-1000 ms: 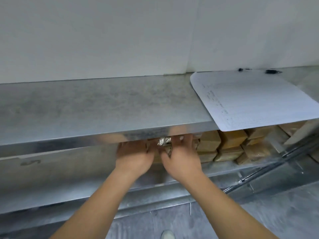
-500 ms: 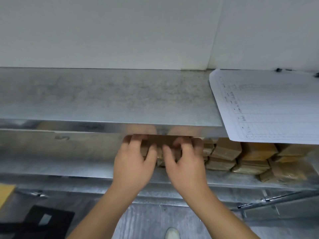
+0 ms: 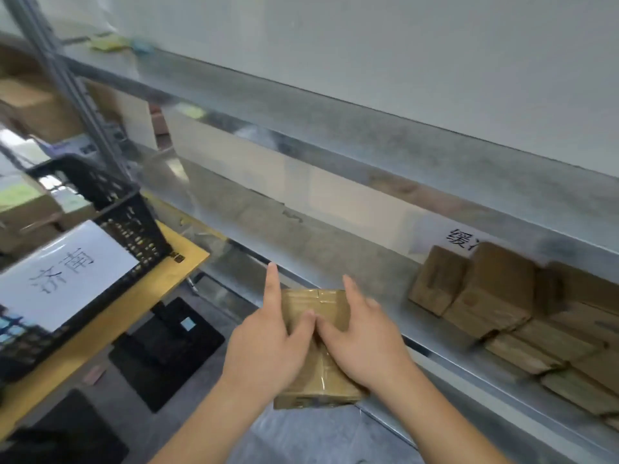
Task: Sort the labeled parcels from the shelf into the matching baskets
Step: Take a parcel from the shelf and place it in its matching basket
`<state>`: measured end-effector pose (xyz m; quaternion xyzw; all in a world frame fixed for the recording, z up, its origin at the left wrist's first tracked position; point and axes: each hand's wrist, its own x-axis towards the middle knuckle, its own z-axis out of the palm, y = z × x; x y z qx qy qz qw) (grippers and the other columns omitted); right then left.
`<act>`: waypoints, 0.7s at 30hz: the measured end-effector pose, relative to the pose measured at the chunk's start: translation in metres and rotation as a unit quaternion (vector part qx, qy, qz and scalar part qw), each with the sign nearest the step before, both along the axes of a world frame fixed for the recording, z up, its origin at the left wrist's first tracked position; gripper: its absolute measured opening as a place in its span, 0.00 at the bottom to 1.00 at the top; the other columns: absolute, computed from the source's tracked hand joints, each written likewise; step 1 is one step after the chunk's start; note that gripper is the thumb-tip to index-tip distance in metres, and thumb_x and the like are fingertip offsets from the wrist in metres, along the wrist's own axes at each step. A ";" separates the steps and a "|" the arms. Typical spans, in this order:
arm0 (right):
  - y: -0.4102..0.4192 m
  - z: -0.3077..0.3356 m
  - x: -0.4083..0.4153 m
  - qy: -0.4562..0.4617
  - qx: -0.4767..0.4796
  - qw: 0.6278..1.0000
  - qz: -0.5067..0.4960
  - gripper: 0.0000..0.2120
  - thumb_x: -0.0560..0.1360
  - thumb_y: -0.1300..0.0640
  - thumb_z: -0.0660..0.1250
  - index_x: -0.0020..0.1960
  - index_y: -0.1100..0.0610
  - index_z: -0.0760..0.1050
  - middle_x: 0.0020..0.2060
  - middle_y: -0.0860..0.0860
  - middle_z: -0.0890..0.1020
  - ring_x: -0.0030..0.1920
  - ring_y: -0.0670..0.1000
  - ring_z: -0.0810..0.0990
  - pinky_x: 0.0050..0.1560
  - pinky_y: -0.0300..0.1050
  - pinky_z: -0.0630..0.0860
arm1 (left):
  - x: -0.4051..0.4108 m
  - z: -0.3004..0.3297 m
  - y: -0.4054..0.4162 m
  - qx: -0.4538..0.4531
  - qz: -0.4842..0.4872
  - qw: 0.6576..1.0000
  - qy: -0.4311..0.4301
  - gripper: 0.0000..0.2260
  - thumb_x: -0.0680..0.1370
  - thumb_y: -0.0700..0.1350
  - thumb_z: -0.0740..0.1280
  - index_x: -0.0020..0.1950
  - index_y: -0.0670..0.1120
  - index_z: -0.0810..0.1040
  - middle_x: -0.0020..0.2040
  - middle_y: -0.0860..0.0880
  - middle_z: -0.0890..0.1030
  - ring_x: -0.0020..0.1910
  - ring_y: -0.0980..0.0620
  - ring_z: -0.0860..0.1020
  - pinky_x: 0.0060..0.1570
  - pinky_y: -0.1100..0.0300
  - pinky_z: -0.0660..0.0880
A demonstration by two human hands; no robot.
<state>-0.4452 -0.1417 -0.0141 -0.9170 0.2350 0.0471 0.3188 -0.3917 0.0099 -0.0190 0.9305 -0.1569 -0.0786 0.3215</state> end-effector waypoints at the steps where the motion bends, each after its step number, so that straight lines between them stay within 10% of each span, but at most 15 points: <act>1: 0.023 -0.003 0.008 0.010 -0.009 1.000 0.025 0.41 0.76 0.30 0.59 0.83 0.44 0.51 0.75 0.53 0.69 0.73 0.55 0.70 0.70 0.49 0.68 | 0.004 -0.004 0.025 0.007 0.023 1.000 0.006 0.39 0.79 0.64 0.57 0.80 0.59 0.35 0.37 0.52 0.80 0.37 0.54 0.79 0.33 0.55 0.70; 6: 0.134 -0.012 0.035 -0.034 0.005 0.993 0.109 0.17 0.80 0.33 0.54 0.63 0.42 0.64 0.53 0.47 0.80 0.54 0.53 0.79 0.53 0.50 0.74 | 0.007 -0.010 0.140 0.041 0.123 0.992 0.000 0.17 0.81 0.65 0.50 0.65 0.60 0.68 0.39 0.53 0.81 0.42 0.49 0.81 0.43 0.53 0.76; 12: 0.239 0.002 0.051 -0.077 0.001 0.972 0.221 0.15 0.83 0.38 0.48 0.46 0.47 0.61 0.38 0.44 0.77 0.40 0.50 0.75 0.40 0.50 0.67 | -0.004 -0.001 0.242 0.039 0.219 0.974 -0.038 0.13 0.83 0.63 0.48 0.48 0.57 0.64 0.32 0.55 0.77 0.30 0.56 0.74 0.32 0.56 0.70; 16: 0.281 0.006 0.065 -0.077 0.034 0.967 0.240 0.11 0.81 0.41 0.60 0.52 0.46 0.60 0.41 0.44 0.78 0.42 0.52 0.78 0.41 0.50 0.71 | -0.007 0.006 0.283 0.049 0.293 0.955 -0.006 0.07 0.81 0.55 0.55 0.57 0.57 0.61 0.38 0.53 0.77 0.38 0.43 0.76 0.39 0.51 0.71; 21: 0.316 0.016 0.091 -0.053 0.074 0.942 0.324 0.32 0.70 0.38 0.56 0.73 0.32 0.57 0.56 0.44 0.78 0.56 0.50 0.78 0.57 0.54 0.77 | -0.002 0.013 0.317 0.078 0.316 0.946 0.014 0.27 0.80 0.54 0.54 0.76 0.65 0.46 0.45 0.51 0.81 0.42 0.44 0.77 0.43 0.52 0.74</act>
